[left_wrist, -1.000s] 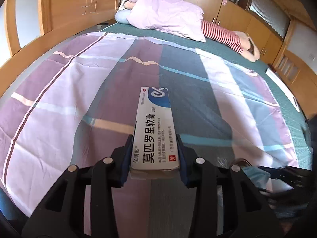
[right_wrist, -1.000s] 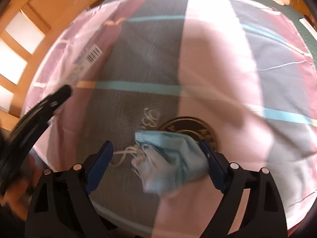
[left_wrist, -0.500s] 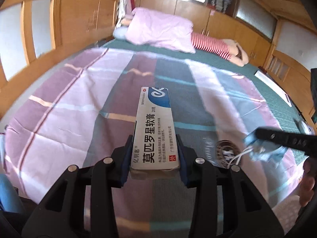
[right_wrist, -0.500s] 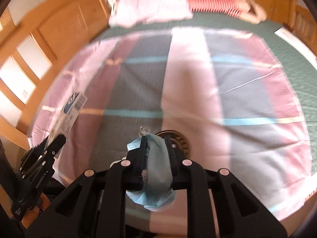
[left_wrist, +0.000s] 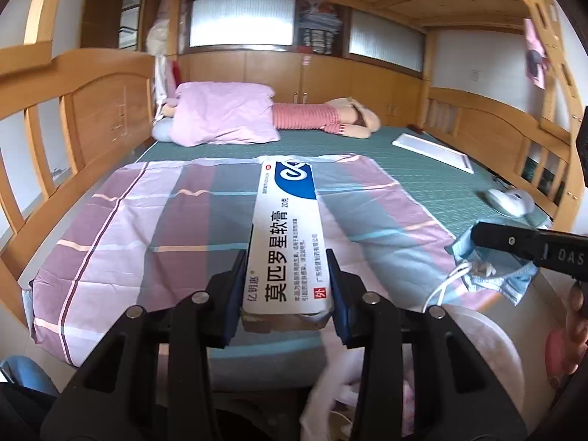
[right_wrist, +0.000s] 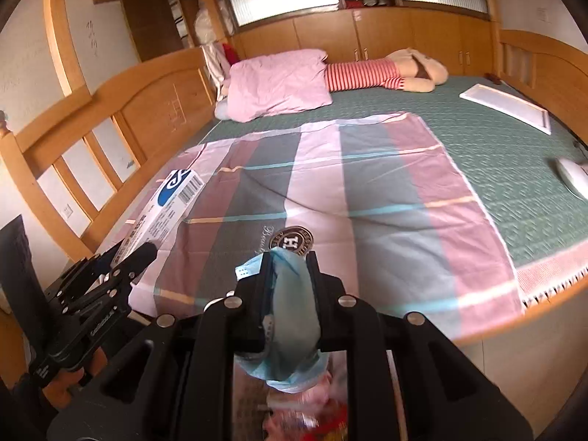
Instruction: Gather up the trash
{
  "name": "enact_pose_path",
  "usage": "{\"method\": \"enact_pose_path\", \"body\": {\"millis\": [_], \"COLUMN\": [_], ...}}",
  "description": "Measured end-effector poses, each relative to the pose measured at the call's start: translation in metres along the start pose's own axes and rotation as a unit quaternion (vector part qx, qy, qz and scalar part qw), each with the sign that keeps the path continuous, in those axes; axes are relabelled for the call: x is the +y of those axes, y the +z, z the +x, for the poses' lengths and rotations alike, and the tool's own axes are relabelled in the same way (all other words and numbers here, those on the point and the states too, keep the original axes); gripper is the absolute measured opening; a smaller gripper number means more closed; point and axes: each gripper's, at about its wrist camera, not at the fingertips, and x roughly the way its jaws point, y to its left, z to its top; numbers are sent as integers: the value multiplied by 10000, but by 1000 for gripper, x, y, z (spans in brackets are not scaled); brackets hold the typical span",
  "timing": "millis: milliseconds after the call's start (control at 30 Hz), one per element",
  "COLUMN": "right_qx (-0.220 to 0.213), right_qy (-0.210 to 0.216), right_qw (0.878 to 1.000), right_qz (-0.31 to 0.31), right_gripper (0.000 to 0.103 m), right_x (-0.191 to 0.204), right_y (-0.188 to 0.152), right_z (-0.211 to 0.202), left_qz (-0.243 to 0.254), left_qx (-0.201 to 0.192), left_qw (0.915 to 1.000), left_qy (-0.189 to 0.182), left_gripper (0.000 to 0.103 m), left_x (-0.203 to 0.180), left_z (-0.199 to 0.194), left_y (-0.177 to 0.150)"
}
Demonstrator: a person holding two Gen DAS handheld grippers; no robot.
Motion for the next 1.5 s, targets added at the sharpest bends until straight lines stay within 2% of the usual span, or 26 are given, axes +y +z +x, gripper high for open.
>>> {"method": "enact_pose_path", "body": {"millis": [67, 167, 200, 233, 333, 467, 567, 633, 700, 800, 867, 967, 1167, 1500], "right_qx": [-14, 245, 339, 384, 296, -228, -806, -1119, -1368, -1519, -1545, -1519, -1516, -1467], "right_qy": [-19, -67, -135, -179, -178, -459, -738, -767, -858, -1022, -1177, -1480, -1739, -1676], "right_qw": [10000, 9996, 9993, 9990, 9994, 9977, 9924, 9888, 9850, 9821, 9805, 9772, 9721, 9740], "right_qz": [-11, -93, -116, -117, 86, 436, 558, 619, 612, 445, 311, 25, -413, -405], "right_gripper": [19, 21, 27, 40, 58, 62, 71, 78, 86, 94, 99, 99, 99, 99], "right_x": [-1, 1, 2, 0, -9, -28, -34, -36, -35, -31, -29, -21, -9, -4], "right_y": [-14, -38, -47, -53, -63, -54, -46, -45, -45, -46, -47, -50, -55, -59], "right_z": [-14, -19, -20, -22, -36, -65, -89, -102, -111, -113, -110, -103, -95, -93], "left_qz": [98, 210, 244, 276, 405, 534, 597, 633, 683, 692, 702, 716, 650, 373], "left_qx": [-60, -65, -40, -12, 126, 456, 743, 853, 801, 568, 374, 14, -477, -533], "left_qw": [9999, 9995, 9993, 9991, 9980, 9948, 9894, 9867, 9873, 9905, 9939, 9968, 9967, 9979], "left_qy": [-99, -219, -269, -311, -462, -735, -1093, -1233, -1194, -1040, -769, -353, -75, 67], "left_gripper": [41, 41, 41, 41, 41, 42, 45, 54, 80, 91, 98, 99, 99, 99], "left_x": [-11, -22, -25, -27, -37, -46, -54, -59, -63, -64, -64, -63, -59, -48], "left_z": [-14, -30, -34, -37, -43, -36, -28, -26, -27, -35, -41, -55, -81, -96], "left_y": [-2, -6, -7, -9, -17, -30, -40, -45, -47, -44, -41, -36, -21, -10]}}
